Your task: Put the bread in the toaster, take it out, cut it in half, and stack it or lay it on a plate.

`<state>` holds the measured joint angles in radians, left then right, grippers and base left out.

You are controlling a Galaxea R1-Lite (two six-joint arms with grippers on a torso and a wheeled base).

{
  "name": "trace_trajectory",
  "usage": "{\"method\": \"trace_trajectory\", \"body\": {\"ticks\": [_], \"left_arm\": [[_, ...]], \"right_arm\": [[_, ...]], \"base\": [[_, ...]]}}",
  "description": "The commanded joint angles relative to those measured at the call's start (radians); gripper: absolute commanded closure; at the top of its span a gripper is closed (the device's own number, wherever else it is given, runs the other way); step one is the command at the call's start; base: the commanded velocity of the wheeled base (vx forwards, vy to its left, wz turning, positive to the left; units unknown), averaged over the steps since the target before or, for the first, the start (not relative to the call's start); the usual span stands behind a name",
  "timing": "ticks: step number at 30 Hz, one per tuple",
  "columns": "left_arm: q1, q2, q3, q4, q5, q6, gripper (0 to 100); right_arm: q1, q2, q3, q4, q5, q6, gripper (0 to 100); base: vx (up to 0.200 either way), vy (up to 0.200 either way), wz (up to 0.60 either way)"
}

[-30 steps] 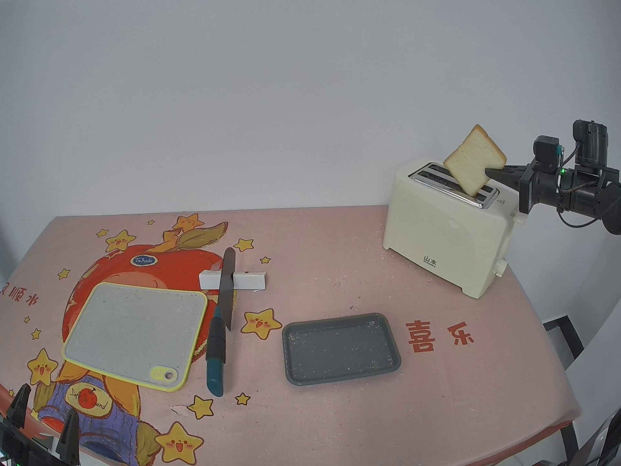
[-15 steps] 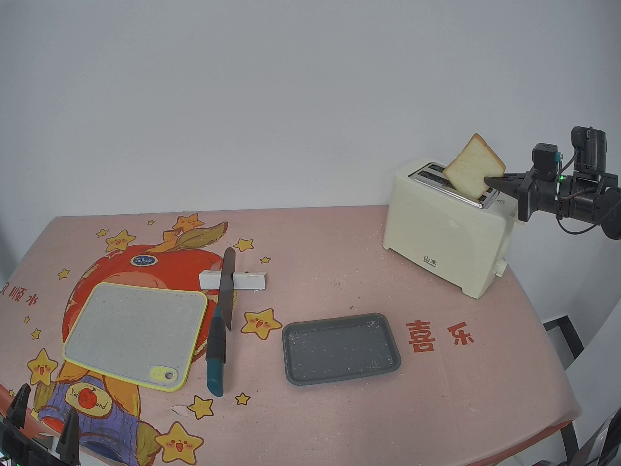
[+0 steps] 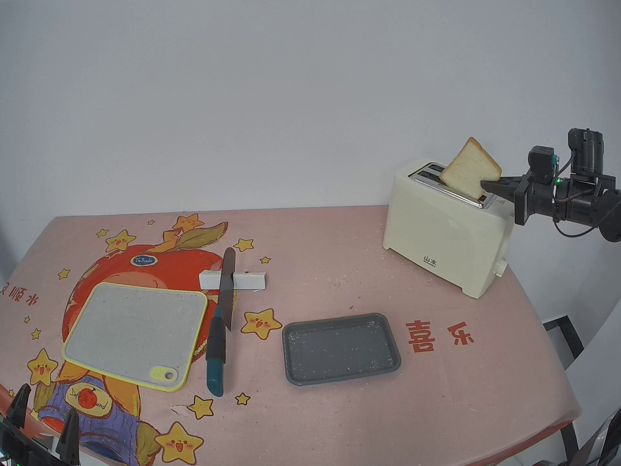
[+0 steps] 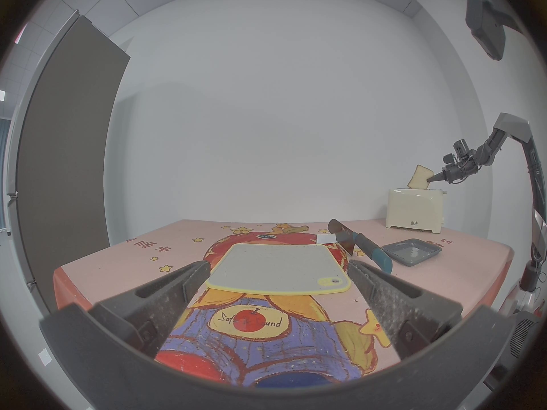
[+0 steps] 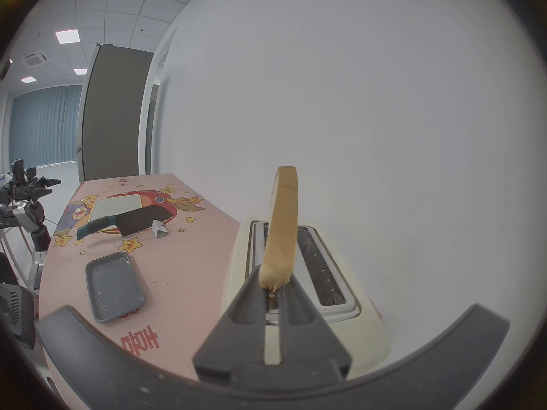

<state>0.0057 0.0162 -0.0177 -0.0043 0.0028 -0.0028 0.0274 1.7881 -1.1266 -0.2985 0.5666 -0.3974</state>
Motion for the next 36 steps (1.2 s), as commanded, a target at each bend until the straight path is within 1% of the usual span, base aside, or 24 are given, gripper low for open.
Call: {"method": "trace_trajectory", "body": {"ticks": [1,36], "left_arm": [[0.000,-0.013,0.018,0.000,0.000,0.000,0],[0.000,-0.013,0.018,0.000,0.002,0.000,0]], "right_arm": [[0.005,-0.001,0.001,-0.001,-0.013,0.000,100],[0.003,0.002,0.001,0.001,-0.017,-0.001,100]], "base": [[0.000,0.000,0.00],[0.000,0.000,0.00]]}}
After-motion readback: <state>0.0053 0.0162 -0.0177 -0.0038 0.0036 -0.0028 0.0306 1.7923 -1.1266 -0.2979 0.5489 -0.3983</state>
